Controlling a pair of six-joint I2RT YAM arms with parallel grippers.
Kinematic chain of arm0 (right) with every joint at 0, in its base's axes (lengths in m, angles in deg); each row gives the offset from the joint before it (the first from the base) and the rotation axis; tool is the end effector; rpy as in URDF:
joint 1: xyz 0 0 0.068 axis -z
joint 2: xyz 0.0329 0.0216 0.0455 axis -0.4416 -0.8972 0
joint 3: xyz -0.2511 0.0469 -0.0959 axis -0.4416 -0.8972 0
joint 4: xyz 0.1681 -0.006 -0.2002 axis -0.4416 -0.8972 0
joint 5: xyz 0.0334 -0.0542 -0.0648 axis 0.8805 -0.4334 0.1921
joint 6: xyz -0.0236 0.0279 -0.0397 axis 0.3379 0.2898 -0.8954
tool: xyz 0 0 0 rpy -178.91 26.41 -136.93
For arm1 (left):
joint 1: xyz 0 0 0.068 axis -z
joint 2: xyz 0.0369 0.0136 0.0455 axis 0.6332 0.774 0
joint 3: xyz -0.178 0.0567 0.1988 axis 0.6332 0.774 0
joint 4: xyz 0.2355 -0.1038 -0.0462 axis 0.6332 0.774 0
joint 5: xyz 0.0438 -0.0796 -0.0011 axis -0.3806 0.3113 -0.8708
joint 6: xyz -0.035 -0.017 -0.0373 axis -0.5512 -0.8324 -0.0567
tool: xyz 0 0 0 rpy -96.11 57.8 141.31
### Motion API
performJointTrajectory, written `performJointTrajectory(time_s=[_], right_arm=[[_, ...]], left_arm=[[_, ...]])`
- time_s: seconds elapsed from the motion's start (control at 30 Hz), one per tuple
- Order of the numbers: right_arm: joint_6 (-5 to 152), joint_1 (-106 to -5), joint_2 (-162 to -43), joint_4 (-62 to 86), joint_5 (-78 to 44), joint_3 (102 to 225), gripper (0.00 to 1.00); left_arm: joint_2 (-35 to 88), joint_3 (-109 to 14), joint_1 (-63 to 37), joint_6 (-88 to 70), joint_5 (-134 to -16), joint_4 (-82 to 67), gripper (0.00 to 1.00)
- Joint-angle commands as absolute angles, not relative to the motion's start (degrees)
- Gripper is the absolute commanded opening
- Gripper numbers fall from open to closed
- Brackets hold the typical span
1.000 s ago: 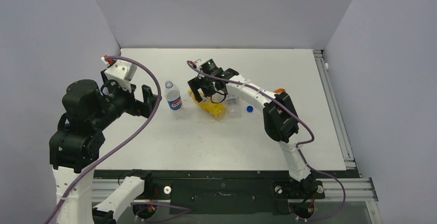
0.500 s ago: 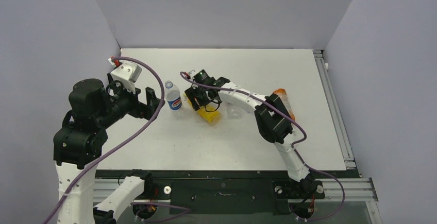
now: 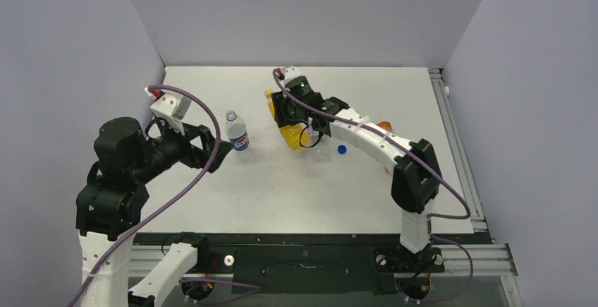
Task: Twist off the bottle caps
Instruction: Pick up the plastic bottle at the center of the board.
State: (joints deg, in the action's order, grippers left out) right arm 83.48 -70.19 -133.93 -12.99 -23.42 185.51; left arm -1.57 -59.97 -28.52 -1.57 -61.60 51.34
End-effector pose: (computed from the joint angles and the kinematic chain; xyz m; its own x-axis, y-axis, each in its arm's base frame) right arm 0.3287 0.3180 0.2821 -0.6490 -0.2239 -0.7271 -0.5365 0.8123 0.2288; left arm 0.0964 -0.0318 0.4682 -0.3622 -0.0026 -0.9321 0.4916 0.8491 -0.1934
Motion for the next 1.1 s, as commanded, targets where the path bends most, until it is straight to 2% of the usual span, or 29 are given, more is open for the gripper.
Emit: performJointTrajectory(time_s=[0.0,0.27,0.47,0.67,1.07], right_arm=[[87.5,-72.1,-118.9,-3.5,-29.6,180.8,0.31],[90.8,-83.8,-96.0,18.7,-45.4,165.6,0.54],[92.5,-92.6,-90.8,25.9,-50.9,165.3,0.53],[88.7,-99.7,-90.1,32.2,-53.7,165.4,0.52],[83.7,-106.7,-95.7,36.4,-52.4,171.1,0.49]], left_arm=[[-2.0,-56.7,-28.6,-7.0,-53.6,44.3,0.97],[-3.9,-51.5,-28.1,-21.0,-40.4,26.0,0.97],[-5.2,-49.4,-27.7,-29.1,-31.0,10.8,0.97],[-3.3,-49.1,-27.7,-36.4,-27.0,4.1,0.97],[0.0,-51.3,-25.7,-37.1,-21.7,2.0,0.97]])
